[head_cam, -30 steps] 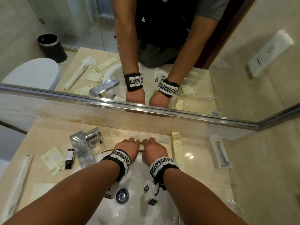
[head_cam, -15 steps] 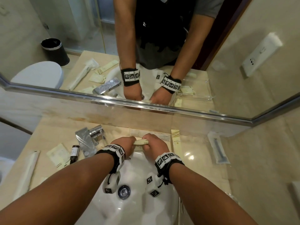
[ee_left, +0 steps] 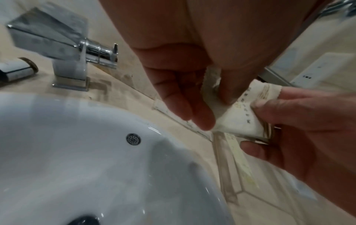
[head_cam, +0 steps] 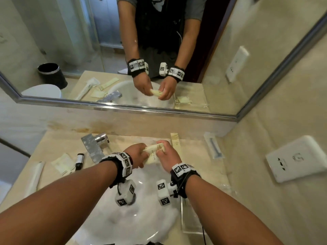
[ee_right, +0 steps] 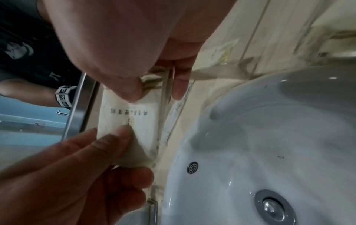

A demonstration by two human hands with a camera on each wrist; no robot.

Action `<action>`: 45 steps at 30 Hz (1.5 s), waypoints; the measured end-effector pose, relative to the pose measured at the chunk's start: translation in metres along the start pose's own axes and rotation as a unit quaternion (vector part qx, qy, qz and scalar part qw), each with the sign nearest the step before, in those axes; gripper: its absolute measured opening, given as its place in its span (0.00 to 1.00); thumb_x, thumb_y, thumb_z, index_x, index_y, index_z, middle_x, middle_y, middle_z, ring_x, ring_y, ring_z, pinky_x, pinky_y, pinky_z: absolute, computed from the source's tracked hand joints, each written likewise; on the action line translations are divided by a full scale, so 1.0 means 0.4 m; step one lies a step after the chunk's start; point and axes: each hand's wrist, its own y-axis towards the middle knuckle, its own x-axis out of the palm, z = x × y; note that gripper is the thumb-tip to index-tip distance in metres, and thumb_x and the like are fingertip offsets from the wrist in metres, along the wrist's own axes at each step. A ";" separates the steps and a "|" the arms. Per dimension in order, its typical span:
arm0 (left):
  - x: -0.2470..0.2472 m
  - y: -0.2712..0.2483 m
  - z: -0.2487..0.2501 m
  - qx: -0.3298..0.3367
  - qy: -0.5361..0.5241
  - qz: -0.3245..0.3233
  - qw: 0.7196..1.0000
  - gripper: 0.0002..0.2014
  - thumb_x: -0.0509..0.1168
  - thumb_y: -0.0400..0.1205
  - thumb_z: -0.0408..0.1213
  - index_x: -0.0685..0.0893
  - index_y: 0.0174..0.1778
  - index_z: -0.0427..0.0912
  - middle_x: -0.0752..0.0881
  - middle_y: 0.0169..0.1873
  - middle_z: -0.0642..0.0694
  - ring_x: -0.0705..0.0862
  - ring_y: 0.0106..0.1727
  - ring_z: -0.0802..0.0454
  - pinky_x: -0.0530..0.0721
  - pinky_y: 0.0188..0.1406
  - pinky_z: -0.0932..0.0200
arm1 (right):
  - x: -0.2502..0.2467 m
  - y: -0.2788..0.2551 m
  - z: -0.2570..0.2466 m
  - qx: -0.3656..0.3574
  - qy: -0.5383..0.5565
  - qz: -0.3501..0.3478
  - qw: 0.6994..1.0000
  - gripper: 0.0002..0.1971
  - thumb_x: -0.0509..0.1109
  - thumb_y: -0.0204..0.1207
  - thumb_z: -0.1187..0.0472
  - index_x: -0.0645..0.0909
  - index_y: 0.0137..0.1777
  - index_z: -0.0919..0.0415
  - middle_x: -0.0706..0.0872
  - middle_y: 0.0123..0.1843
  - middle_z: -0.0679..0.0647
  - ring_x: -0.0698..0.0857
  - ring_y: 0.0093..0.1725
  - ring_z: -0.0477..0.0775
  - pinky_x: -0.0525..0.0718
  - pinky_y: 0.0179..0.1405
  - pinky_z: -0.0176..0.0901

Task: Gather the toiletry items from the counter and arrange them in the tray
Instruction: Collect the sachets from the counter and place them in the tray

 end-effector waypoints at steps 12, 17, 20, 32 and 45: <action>0.229 -0.058 0.113 0.055 0.119 -0.081 0.988 0.13 0.64 0.84 0.48 0.80 0.62 0.50 0.88 0.47 0.54 0.88 0.51 0.50 0.83 0.53 0.56 | -0.181 -0.237 0.244 0.155 0.045 0.122 0.979 0.20 0.64 0.81 0.65 0.80 0.71 0.48 0.87 0.63 0.52 0.87 0.58 0.56 0.87 0.61 0.58; 0.331 -0.069 0.158 0.121 0.255 -0.150 0.948 0.19 0.60 0.84 0.50 0.77 0.70 0.51 0.84 0.64 0.51 0.82 0.64 0.47 0.80 0.63 0.53 | -0.273 -0.326 0.360 0.230 0.001 0.168 0.959 0.20 0.61 0.82 0.66 0.79 0.70 0.50 0.88 0.63 0.54 0.86 0.57 0.57 0.85 0.60 0.48; 0.393 -0.080 0.187 0.156 0.317 -0.187 0.917 0.20 0.60 0.84 0.51 0.76 0.71 0.53 0.80 0.67 0.48 0.80 0.66 0.45 0.79 0.65 0.48 | -0.302 -0.362 0.414 0.266 -0.033 0.168 0.949 0.20 0.60 0.83 0.66 0.77 0.73 0.50 0.87 0.63 0.56 0.86 0.58 0.60 0.83 0.59 0.47; 0.538 -0.056 0.233 0.269 0.457 -0.222 0.818 0.20 0.61 0.82 0.40 0.79 0.70 0.48 0.67 0.79 0.48 0.66 0.77 0.42 0.78 0.67 0.43 | -0.292 -0.370 0.518 0.347 -0.117 0.135 0.921 0.24 0.59 0.80 0.66 0.71 0.77 0.56 0.85 0.65 0.60 0.86 0.61 0.63 0.87 0.58 0.54; 0.588 -0.029 0.214 0.300 0.547 -0.223 0.749 0.15 0.63 0.84 0.41 0.82 0.66 0.55 0.60 0.81 0.42 0.71 0.67 0.34 0.79 0.51 0.45 | -0.246 -0.348 0.561 0.353 -0.140 0.131 0.916 0.27 0.61 0.86 0.56 0.64 0.85 0.55 0.75 0.78 0.60 0.79 0.73 0.62 0.79 0.68 0.51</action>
